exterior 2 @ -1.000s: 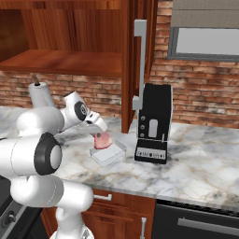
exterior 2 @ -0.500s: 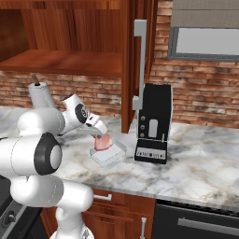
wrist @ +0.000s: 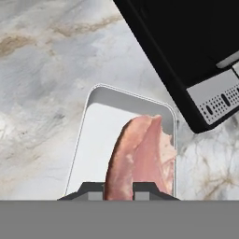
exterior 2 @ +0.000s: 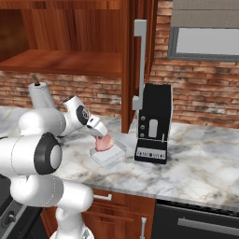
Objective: Retrieve the tupperware from the cabinet, then place the raw meat into the tupperware to avoid contamination.
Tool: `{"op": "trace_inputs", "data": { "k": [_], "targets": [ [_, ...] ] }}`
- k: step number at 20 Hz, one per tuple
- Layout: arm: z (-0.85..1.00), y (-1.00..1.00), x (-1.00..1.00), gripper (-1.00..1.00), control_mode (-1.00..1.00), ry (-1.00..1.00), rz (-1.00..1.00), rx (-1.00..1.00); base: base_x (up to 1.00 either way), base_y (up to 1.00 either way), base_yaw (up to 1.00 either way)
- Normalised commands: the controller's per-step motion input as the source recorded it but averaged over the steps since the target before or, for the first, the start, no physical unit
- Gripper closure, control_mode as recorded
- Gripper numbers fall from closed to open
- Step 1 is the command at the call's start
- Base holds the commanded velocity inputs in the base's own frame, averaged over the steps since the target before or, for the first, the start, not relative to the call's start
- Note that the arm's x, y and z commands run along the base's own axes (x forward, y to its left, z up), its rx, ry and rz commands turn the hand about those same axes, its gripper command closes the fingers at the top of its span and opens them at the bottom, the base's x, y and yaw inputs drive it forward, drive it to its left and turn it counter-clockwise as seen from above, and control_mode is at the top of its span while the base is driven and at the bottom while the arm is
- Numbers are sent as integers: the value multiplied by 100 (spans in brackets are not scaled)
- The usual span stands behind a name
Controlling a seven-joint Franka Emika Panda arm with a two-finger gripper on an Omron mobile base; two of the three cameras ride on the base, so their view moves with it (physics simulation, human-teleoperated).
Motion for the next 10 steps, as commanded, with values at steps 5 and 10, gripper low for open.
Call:
{"op": "trace_inputs", "data": {
  "k": [5,10],
  "targets": [
    [-4,-7,0,100,-100,-3,-3,0,0,0,0],
    [-4,-8,0,100,-100,-2,-2,0,0,0,0]
  ]
}}
